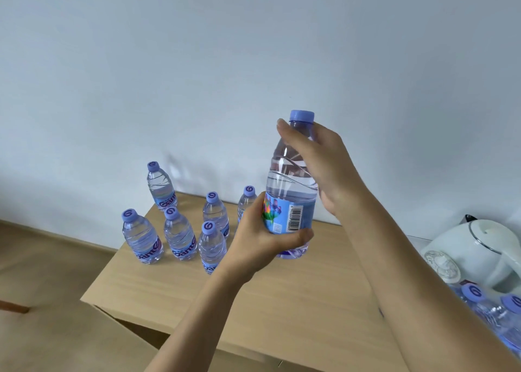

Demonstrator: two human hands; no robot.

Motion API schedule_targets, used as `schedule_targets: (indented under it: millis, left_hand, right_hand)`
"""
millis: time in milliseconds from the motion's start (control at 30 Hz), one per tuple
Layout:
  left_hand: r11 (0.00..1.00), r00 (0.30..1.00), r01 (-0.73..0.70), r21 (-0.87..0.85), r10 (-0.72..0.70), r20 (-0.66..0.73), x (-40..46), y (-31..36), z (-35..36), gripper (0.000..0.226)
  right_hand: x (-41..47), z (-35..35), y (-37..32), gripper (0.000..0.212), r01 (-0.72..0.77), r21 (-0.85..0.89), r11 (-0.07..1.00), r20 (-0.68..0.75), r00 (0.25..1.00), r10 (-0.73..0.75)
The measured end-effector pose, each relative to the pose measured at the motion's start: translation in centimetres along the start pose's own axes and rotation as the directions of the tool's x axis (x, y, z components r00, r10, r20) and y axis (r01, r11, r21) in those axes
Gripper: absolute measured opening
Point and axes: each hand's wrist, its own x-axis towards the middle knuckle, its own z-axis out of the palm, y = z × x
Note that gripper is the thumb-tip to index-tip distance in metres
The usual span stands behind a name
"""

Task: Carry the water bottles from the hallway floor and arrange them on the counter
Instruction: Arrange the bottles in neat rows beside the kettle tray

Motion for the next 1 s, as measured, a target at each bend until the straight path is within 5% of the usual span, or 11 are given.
schedule_targets:
  millis: [133, 233, 433, 567, 833, 1000]
  left_hand:
    - [0.982, 0.983, 0.07, -0.174, -0.038, 0.178, -0.1, 0.3, -1.1, 0.051]
    - [0.969, 0.953, 0.092, -0.231, -0.018, 0.303, -0.2, 0.3, -1.1, 0.043]
    - [1.0, 0.997, 0.023, 0.013, -0.024, 0.069, -0.2, 1.0, -0.2, 0.063]
    - [0.997, 1.0, 0.0, 0.077, 0.001, -0.006, -0.4, 0.9, 0.3, 0.059]
    - [0.99, 0.979, 0.064, -0.123, -0.038, 0.202, -0.7, 1.4, -1.9, 0.052]
    - [0.977, 0.934, 0.119, -0.174, -0.051, 0.355, -0.8, 1.2, -1.9, 0.056]
  right_hand:
    - [0.3, -1.4, -0.5, 0.032, -0.15, 0.144, 0.978, 0.297, 0.95, 0.102]
    - [0.0, -0.9, -0.4, 0.029, -0.226, 0.303, 0.926, 0.366, 0.925, 0.106]
    - [0.0, 1.0, -0.3, 0.026, 0.012, 0.074, 0.997, -0.092, 0.996, -0.005]
    - [-0.3, 1.7, -0.2, 0.031, 0.02, 0.003, 1.0, -0.191, 0.981, -0.019]
    - [-0.1, -0.7, -0.9, 0.032, -0.098, 0.197, 0.976, 0.279, 0.96, 0.04]
    - [-0.6, 0.1, -0.3, 0.025, -0.148, 0.308, 0.94, 0.251, 0.965, 0.07]
